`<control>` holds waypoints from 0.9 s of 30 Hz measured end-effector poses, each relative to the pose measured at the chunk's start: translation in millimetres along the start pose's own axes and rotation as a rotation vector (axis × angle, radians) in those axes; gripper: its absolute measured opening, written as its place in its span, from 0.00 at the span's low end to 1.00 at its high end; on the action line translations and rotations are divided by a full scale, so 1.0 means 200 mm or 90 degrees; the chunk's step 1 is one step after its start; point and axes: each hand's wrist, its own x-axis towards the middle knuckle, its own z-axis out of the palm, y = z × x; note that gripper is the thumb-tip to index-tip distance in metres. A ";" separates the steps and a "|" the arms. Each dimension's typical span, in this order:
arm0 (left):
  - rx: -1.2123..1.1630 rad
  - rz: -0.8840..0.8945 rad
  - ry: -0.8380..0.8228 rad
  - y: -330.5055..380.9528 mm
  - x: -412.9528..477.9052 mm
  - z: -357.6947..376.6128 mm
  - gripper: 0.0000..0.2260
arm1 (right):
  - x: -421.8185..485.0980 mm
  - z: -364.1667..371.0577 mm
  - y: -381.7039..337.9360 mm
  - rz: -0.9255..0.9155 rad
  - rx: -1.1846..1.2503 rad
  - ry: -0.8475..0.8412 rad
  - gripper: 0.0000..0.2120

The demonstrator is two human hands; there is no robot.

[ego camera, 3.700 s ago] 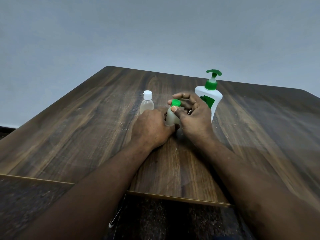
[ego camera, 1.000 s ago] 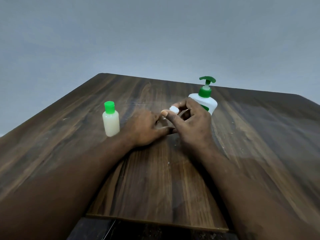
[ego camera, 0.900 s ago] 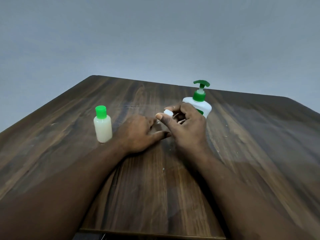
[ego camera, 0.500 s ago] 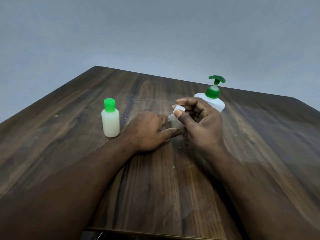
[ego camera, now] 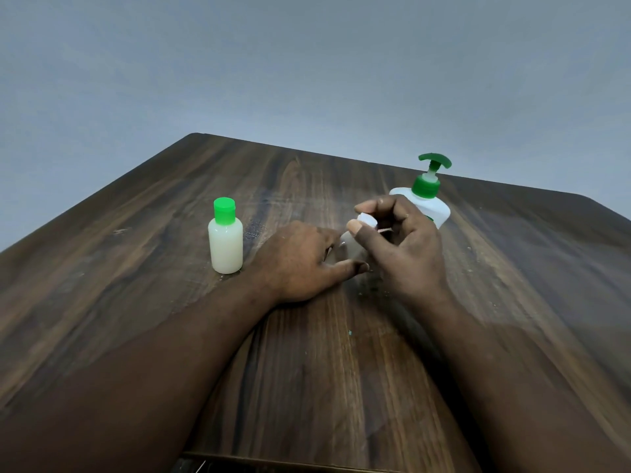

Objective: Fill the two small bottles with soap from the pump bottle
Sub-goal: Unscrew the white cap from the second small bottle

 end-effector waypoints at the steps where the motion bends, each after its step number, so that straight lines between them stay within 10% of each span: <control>1: -0.005 -0.001 0.001 0.00 0.00 0.00 0.21 | 0.01 -0.01 0.00 -0.002 0.024 -0.021 0.08; 27: -0.007 -0.006 -0.002 -0.01 0.00 0.00 0.23 | 0.00 -0.02 0.00 -0.057 -0.027 -0.004 0.13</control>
